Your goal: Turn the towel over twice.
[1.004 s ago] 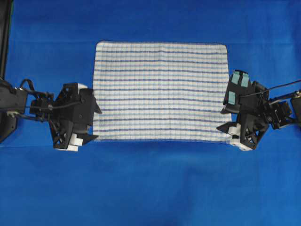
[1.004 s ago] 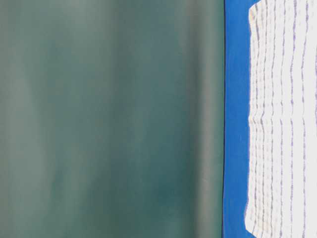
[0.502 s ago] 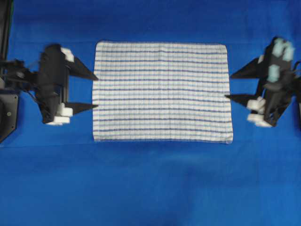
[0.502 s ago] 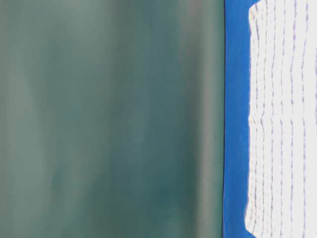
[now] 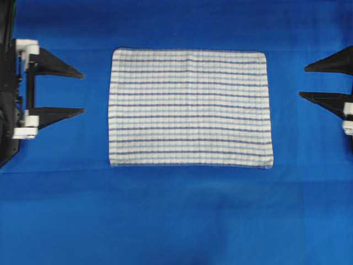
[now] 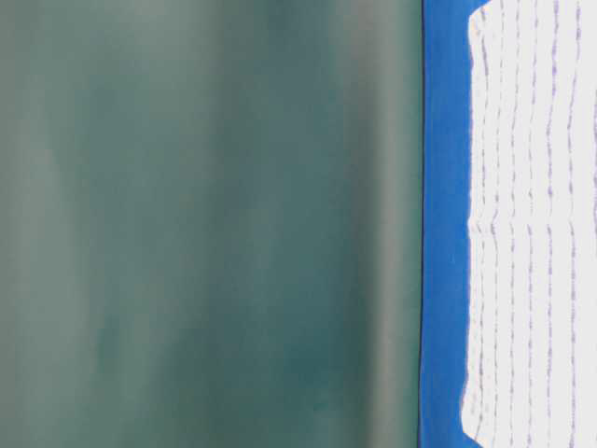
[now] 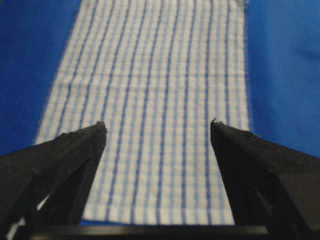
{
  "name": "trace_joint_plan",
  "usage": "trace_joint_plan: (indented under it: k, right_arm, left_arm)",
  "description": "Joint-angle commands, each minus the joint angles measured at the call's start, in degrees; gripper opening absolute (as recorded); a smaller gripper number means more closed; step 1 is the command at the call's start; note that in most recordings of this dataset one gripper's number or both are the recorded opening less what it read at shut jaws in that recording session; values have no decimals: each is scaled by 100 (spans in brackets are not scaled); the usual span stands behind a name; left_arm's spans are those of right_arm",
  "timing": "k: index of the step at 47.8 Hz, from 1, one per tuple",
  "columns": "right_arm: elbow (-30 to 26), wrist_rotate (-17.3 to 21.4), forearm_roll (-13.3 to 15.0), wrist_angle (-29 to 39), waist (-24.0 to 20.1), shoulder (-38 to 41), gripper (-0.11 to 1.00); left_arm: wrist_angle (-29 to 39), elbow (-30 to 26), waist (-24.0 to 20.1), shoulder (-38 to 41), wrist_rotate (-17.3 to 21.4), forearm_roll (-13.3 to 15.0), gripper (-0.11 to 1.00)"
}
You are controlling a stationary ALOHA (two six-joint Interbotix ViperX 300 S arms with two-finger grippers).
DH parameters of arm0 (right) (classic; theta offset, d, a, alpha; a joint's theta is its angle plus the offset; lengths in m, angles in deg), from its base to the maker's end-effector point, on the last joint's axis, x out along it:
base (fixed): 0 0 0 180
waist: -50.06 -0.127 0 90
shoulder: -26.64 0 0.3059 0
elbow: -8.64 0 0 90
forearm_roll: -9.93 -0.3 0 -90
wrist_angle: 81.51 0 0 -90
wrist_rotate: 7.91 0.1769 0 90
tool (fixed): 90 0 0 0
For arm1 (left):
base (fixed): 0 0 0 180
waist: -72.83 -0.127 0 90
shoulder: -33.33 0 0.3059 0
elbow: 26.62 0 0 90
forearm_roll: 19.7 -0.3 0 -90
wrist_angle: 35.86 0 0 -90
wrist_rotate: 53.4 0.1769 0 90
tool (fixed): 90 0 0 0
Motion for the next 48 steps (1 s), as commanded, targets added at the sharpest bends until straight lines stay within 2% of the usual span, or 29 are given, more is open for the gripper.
trace_joint_plan:
  k: [1,12,24,48]
  right_arm:
    - [132,0,0,-79,0,-290,62]
    - [765,185,-18,-290,0,-984,61]
    - [1310,519,0,-545,26,-1116,59]
    - [1345,589,26,-598,70,-1072,58]
  left_arm:
    - [-26,132,-9,-316,-9,9,80]
    - [0,773,0,-1204,-237,26,80]
    - [105,1239,132,-1687,-439,18,79]
    - [105,1283,141,-1740,-466,18,78]
